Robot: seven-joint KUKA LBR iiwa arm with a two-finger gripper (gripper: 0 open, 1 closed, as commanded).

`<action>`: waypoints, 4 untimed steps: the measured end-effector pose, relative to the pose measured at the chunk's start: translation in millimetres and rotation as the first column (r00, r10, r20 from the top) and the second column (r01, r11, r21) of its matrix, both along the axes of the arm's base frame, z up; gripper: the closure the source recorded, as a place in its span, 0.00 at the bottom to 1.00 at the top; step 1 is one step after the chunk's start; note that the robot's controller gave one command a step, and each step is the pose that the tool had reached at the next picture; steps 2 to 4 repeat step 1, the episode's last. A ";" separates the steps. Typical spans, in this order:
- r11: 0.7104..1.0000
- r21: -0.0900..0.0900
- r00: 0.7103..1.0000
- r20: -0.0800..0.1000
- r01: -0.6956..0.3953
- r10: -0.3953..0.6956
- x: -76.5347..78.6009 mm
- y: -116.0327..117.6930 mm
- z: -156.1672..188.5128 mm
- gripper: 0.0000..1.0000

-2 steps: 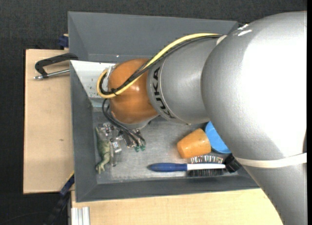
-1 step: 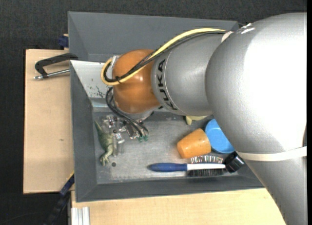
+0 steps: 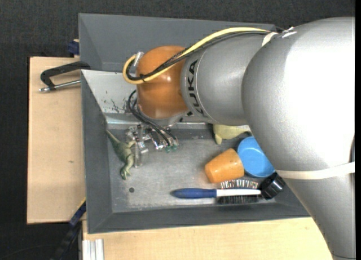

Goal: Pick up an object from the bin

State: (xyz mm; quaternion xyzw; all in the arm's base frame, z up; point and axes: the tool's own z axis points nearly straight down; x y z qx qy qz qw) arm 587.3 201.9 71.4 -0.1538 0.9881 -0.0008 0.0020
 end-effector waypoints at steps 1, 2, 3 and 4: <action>0.997 0.005 0.997 0.011 -0.075 0.075 8.4 -1.8 136.0 1.00; 0.997 0.005 0.997 0.011 -0.075 0.075 8.4 -1.8 136.0 1.00; 0.997 0.005 0.997 0.011 -0.075 0.075 8.4 -1.8 136.0 1.00; 0.997 0.005 0.997 0.011 -0.075 0.075 8.4 -1.8 136.0 1.00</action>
Offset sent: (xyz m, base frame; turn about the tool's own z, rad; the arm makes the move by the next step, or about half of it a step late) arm 0.0056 -0.0035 0.1290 -0.0752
